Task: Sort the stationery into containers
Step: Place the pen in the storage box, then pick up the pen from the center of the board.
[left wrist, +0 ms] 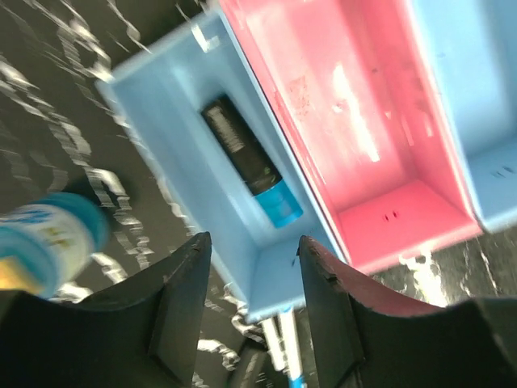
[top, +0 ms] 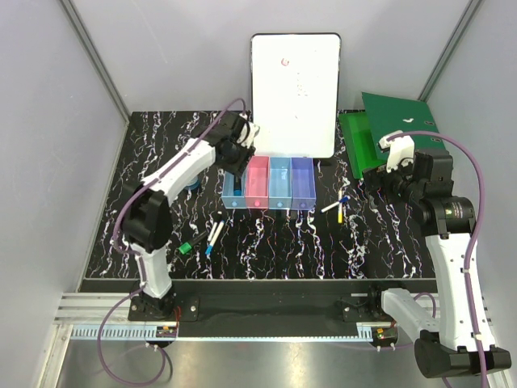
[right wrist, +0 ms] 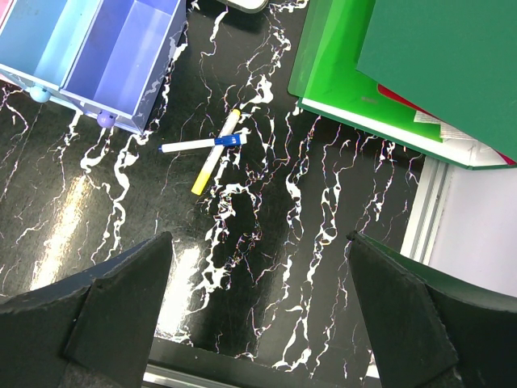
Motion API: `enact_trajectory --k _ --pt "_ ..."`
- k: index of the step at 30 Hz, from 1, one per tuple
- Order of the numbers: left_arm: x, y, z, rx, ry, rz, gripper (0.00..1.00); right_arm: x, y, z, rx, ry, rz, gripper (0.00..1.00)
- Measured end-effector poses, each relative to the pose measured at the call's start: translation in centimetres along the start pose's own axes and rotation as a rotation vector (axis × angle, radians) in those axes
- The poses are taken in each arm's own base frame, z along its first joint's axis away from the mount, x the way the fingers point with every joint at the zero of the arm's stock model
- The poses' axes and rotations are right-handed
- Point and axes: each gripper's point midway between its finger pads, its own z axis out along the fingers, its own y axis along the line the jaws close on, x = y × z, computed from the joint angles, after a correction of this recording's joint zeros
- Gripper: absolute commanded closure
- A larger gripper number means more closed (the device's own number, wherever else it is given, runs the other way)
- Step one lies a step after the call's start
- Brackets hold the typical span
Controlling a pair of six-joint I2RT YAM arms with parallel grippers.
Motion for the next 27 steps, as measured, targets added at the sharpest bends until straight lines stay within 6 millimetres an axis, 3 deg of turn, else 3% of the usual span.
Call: enact_trajectory --k 3,5,7,9,11,15,18,20,27 --pt "-1.4 0.3 -3.8 -0.002 -0.101 0.072 0.49 0.0 0.0 0.0 0.0 0.0 0.0 0.02" --pt "-1.0 0.5 -6.6 -0.005 -0.162 0.127 0.49 0.0 0.0 0.0 0.0 0.001 0.0 0.02" --pt "0.9 0.7 -8.9 -0.018 -0.189 0.183 0.49 0.1 0.0 0.0 -0.001 0.001 0.0 0.02" --pt "3.9 1.0 -9.7 -0.032 -0.178 0.234 0.49 0.2 0.1 0.0 -0.002 0.003 0.0 0.02" --pt "7.4 1.2 -9.3 -0.039 -0.125 0.272 0.49 0.2 0.1 0.0 -0.001 0.002 0.001 0.02" --pt "16.2 1.6 -6.4 -0.037 0.058 0.33 0.49 0.3 0.1 0.0 -0.002 0.003 0.001 0.03" --pt "20.8 2.0 -5.3 -0.038 0.16 0.364 0.49 0.3 0.2 0.0 -0.008 0.0 0.002 0.02" --pt "22.4 2.2 -5.2 -0.047 0.174 0.381 0.5 0.2 0.3 -0.1 -0.012 -0.004 0.002 0.03" --pt "24.4 2.5 -4.7 -0.065 0.165 0.397 0.5 0.1 0.4 -0.3 -0.015 -0.014 0.004 0.03"
